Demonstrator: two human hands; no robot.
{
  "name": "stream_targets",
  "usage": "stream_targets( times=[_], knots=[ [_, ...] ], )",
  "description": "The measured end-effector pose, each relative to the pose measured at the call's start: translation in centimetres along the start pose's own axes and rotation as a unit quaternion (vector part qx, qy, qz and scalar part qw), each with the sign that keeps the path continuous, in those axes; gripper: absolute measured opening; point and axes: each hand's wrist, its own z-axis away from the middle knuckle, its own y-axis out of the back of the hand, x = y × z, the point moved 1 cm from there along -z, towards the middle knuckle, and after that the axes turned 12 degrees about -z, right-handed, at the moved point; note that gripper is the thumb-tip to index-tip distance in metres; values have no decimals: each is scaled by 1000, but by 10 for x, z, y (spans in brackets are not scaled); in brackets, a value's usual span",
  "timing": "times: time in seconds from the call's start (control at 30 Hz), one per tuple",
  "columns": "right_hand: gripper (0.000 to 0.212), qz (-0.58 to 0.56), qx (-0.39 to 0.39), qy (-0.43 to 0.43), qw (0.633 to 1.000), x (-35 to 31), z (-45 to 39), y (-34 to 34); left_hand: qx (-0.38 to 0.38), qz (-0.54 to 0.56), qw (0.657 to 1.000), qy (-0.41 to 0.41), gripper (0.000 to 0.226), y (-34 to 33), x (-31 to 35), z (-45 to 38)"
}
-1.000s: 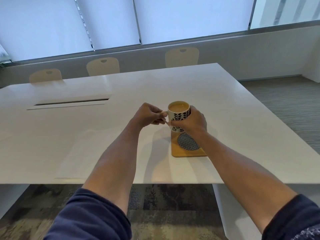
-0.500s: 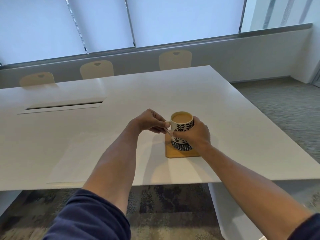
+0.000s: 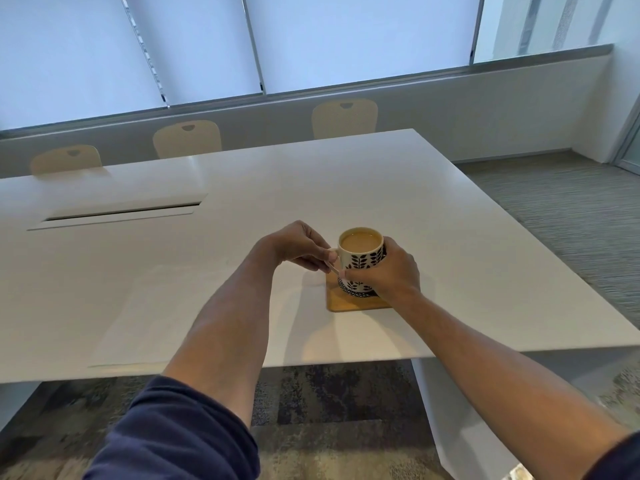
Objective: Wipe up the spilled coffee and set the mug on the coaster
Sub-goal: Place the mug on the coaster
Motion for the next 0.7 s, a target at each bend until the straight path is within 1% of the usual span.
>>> stream_targets(
  times=[0.7],
  knots=[
    [82, -3, -4, -6, 1000, -1, 6, 0, 8, 3, 1000, 0, 36, -4, -3, 6]
  ],
)
